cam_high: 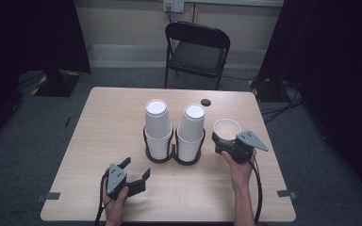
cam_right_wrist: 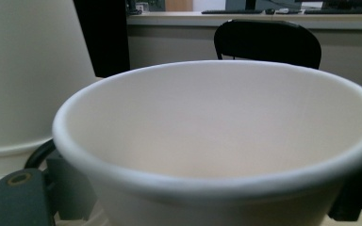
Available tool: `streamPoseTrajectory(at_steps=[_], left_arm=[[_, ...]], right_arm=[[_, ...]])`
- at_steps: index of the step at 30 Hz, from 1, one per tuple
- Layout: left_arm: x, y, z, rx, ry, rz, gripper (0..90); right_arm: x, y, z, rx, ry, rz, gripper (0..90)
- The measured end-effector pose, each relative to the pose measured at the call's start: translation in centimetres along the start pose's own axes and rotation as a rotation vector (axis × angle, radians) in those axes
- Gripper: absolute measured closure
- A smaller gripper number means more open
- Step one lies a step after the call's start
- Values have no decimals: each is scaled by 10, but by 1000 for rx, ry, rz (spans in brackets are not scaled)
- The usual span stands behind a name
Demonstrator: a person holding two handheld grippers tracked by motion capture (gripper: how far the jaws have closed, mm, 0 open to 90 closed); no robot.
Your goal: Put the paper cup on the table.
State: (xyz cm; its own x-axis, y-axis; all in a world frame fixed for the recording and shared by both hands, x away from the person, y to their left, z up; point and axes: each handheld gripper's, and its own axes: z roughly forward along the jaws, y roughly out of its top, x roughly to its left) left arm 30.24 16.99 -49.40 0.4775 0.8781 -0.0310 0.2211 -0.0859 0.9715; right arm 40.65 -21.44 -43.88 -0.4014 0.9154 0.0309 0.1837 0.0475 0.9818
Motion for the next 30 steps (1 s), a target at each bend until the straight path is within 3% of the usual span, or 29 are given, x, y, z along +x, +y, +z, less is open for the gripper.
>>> streamPoseTrajectory(at_steps=[5, 10, 17, 22, 30], left_arm=[[1, -3, -2, -8, 10, -16, 154], [0, -3, -3, -15, 15, -3, 154], [-4, -5, -7, -62, 80, -1, 154], [-1, -6, -9, -86, 95, -30, 156], [-3, -6, -9, -89, 100, -23, 156]], right_arm=[[-3, -3, 14, 13, -16, -3, 124], [-7, -4, 24, 16, -24, 9, 124], [-17, -14, 35, 30, -31, 24, 123], [-21, -19, 41, 24, -34, 37, 122], [-21, -30, 51, 57, -36, 50, 120]])
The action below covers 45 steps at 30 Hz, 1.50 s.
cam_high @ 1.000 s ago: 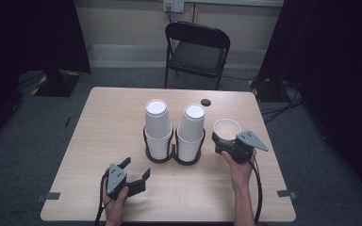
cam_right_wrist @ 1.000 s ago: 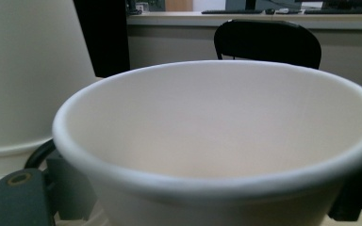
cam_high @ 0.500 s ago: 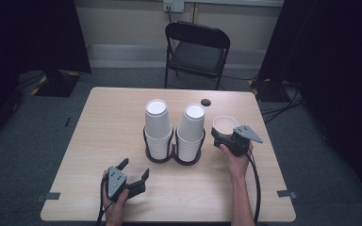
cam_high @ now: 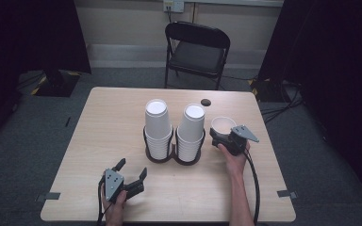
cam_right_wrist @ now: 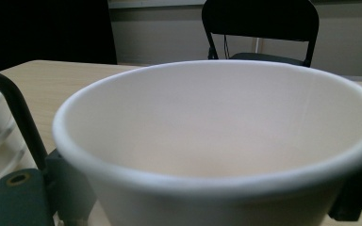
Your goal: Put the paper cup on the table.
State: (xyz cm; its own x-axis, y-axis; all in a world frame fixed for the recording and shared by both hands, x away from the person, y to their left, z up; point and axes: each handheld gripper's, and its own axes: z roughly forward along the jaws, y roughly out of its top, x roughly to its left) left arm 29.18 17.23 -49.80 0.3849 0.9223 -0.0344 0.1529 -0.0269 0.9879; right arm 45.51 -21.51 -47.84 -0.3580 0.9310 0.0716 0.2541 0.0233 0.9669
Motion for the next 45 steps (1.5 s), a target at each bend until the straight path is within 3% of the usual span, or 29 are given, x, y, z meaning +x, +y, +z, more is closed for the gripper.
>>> streamPoseTrajectory(at_steps=[19, 22, 33, 45], left_arm=[[0, 0, 1, 8, -14, 1, 158], [0, 0, 1, 8, -15, 4, 158], [0, 0, 1, 8, -15, 6, 158], [0, 0, 1, 10, -14, 8, 160]], right_arm=[[2, -6, -1, 68, -26, -27, 108], [0, -10, 1, 116, -29, -22, 128], [2, -15, 1, 197, -42, -22, 131], [0, -18, -10, 198, -65, 7, 135]])
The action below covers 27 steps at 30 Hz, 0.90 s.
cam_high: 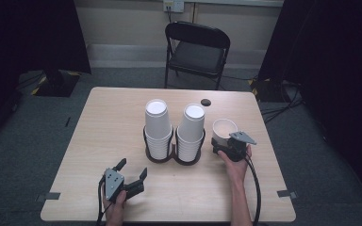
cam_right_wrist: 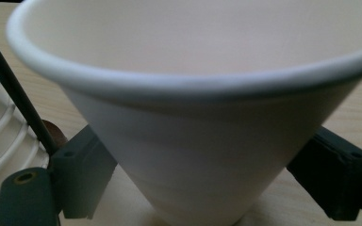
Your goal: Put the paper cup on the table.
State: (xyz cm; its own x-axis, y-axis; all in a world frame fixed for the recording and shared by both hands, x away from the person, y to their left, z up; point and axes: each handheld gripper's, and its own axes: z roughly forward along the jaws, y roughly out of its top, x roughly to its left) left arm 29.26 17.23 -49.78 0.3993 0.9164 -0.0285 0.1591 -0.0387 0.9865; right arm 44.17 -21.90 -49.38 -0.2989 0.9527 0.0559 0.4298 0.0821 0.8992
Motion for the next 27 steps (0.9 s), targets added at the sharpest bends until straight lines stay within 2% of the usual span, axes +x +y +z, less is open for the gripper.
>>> streamPoseTrajectory(at_steps=[12, 13, 18, 21, 24, 27], left_arm=[[-1, 0, 1, 4, -3, -5, 161], [-1, 0, 1, 4, -2, -7, 161], [-1, 0, 1, 5, 0, -8, 161], [0, 1, 2, 15, 4, -10, 161], [0, 1, 2, 24, 8, -7, 161], [0, 1, 3, 26, 14, -14, 161]], right_arm=[[1, -8, -19, 7, -12, 12, 134], [2, -10, -24, -14, -17, 18, 133], [3, -13, -33, -27, -17, 23, 133], [7, -15, -44, -67, -17, 28, 134], [10, -17, -50, -76, -18, 28, 132], [16, -17, -60, -107, -9, 16, 137]])
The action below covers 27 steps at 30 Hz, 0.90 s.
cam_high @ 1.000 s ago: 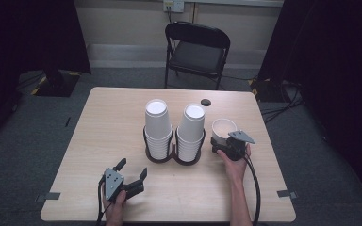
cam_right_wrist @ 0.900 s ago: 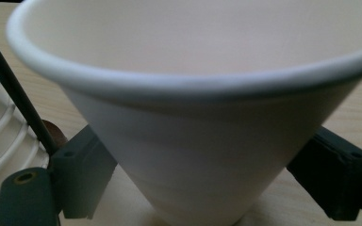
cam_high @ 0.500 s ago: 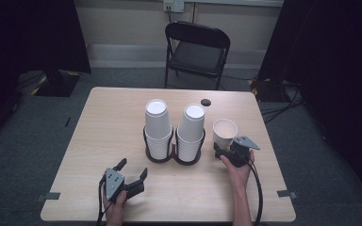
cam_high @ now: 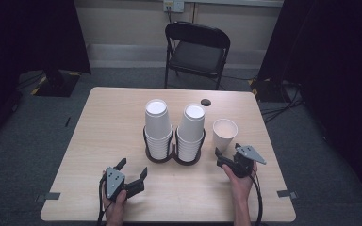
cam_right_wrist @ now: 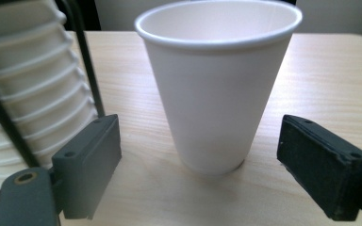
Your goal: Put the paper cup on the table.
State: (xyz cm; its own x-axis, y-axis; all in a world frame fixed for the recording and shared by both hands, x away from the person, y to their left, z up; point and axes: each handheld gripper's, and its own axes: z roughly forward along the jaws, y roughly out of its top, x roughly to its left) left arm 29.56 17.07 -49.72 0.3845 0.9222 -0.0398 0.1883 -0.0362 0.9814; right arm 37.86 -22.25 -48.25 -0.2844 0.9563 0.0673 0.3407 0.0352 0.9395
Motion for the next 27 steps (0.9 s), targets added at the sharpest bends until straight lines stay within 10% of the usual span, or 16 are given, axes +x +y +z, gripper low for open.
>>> streamPoseTrajectory(at_steps=[17, 27], left_arm=[[-1, 1, 1, 24, 30, -1, 165], [0, 0, -1, 14, 29, -4, 165]], right_arm=[[56, -25, -39, -105, 110, -52, 154], [66, -33, -42, -116, 112, -66, 132]])
